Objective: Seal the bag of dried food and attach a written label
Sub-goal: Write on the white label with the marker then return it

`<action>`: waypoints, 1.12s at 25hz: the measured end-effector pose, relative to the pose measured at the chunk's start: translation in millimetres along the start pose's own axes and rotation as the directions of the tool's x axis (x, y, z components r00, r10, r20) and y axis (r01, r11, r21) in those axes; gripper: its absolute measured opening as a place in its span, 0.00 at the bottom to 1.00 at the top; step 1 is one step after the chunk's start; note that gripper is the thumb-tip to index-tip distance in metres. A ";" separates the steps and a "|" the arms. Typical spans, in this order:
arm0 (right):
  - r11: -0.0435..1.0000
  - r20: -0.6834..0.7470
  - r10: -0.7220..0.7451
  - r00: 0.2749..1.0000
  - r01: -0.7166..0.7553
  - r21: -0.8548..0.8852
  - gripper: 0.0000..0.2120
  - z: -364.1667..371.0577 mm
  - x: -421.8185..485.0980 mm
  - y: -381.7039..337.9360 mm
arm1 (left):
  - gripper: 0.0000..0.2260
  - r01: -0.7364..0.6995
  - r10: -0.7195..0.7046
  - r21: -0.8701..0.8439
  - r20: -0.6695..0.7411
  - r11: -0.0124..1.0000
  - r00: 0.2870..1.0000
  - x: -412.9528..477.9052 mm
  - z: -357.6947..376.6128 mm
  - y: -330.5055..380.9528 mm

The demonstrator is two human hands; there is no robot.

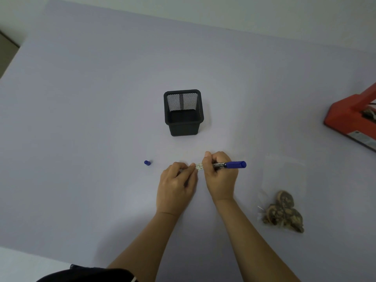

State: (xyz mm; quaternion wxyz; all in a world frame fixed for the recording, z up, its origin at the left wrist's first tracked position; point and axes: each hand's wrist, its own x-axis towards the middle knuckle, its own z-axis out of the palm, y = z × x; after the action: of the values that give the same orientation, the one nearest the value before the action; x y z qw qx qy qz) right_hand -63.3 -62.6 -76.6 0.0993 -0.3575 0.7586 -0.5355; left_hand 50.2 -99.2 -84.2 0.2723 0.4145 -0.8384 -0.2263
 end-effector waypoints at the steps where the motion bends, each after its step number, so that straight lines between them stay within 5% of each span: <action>1: 0.999 -0.024 0.021 0.999 -0.020 0.026 0.16 -1.0 0.6 -2.5 | 0.07 0.002 -0.002 -0.001 0.000 1.000 1.000 0.1 -0.1 -0.1; 3: 0.984 -0.105 0.136 0.985 -0.122 0.132 0.15 -4.6 1.8 -9.4 | 0.07 0.012 -0.012 -0.003 -0.001 1.000 1.000 0.7 -0.4 -0.6; 6: 0.861 -0.212 0.443 0.871 -0.348 0.372 0.14 -14.7 7.8 -18.6 | 0.08 0.059 -0.059 -0.007 0.033 0.998 0.998 1.1 -2.2 3.5; 9: 0.689 -0.120 0.627 0.769 -0.477 0.546 0.15 -26.4 11.2 -26.9 | 0.09 0.108 -0.107 -0.011 0.066 0.994 0.992 3.4 -6.2 4.8; 15: 0.451 0.063 0.756 0.651 -0.589 0.670 0.16 -49.9 10.9 -42.3 | 0.08 0.112 -0.106 -0.097 0.072 0.989 0.992 3.3 -12.2 9.4; 18: 0.329 0.143 0.754 0.641 -0.556 0.763 0.18 -63.8 8.4 -47.5 | 0.10 0.044 -0.060 -0.153 -0.103 0.987 0.993 4.8 -30.3 14.5; 21: 0.355 0.125 0.742 0.658 -0.545 0.759 0.15 -73.7 9.7 -53.1 | 0.14 0.237 -0.237 -0.033 -0.266 0.971 0.934 14.2 -64.0 9.4; 23: 0.399 0.105 0.740 0.664 -0.559 0.727 0.12 -75.8 13.1 -58.5 | 0.18 0.460 -0.453 0.079 -0.093 0.884 0.887 18.8 -78.4 -3.8; 26: 0.451 0.106 0.724 0.681 -0.584 0.675 0.10 -75.0 17.8 -64.4 | 0.13 0.430 -0.442 0.113 0.116 0.896 0.890 15.3 -82.0 -18.5; 28: 0.502 0.112 0.694 0.711 -0.590 0.633 0.06 -74.5 17.7 -67.4 | 0.07 0.415 -0.419 0.058 0.095 0.908 0.903 15.2 -82.1 -14.1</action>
State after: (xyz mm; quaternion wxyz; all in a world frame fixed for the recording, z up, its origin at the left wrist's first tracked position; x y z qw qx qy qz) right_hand -86.5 -30.4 17.3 0.3440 0.0489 0.6174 -0.7058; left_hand 103.4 -132.1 -27.2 0.1654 0.5764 -0.7476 -0.2853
